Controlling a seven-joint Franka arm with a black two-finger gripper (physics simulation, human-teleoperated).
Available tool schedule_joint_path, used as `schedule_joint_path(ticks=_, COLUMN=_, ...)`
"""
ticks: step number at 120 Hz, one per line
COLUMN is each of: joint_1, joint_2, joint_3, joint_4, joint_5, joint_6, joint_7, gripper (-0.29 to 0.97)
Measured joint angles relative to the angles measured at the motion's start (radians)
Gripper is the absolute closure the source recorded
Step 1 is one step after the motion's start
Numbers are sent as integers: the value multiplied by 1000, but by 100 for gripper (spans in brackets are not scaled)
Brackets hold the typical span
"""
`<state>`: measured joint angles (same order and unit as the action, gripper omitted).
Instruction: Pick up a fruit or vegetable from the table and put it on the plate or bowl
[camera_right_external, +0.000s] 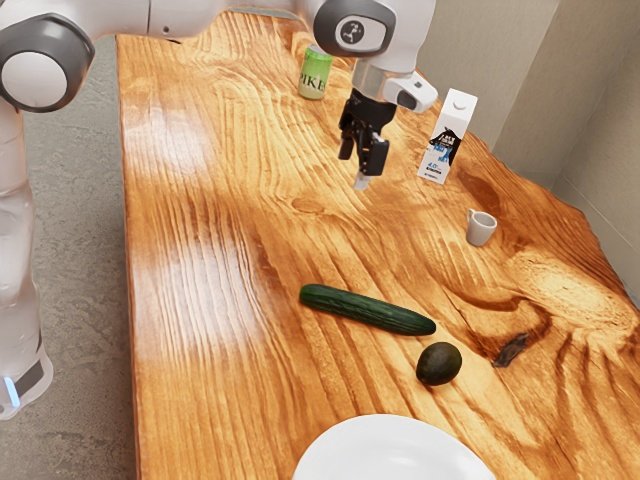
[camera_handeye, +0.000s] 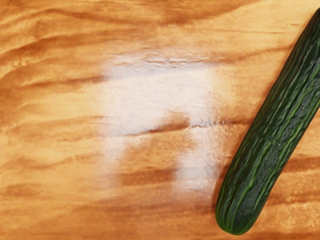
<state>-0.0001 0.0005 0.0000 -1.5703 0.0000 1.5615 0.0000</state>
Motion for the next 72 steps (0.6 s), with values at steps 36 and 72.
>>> schedule_joint_path(ticks=36, joint_1=-455, joint_2=-15, joint_3=546, joint_4=231, joint_5=-52, joint_6=-170, joint_7=-7, gripper=2)
schedule_joint_path(ticks=72, joint_1=-134, joint_2=-63, joint_3=520, joint_4=389, joint_5=-39, joint_6=-225, joint_7=-5, gripper=2)
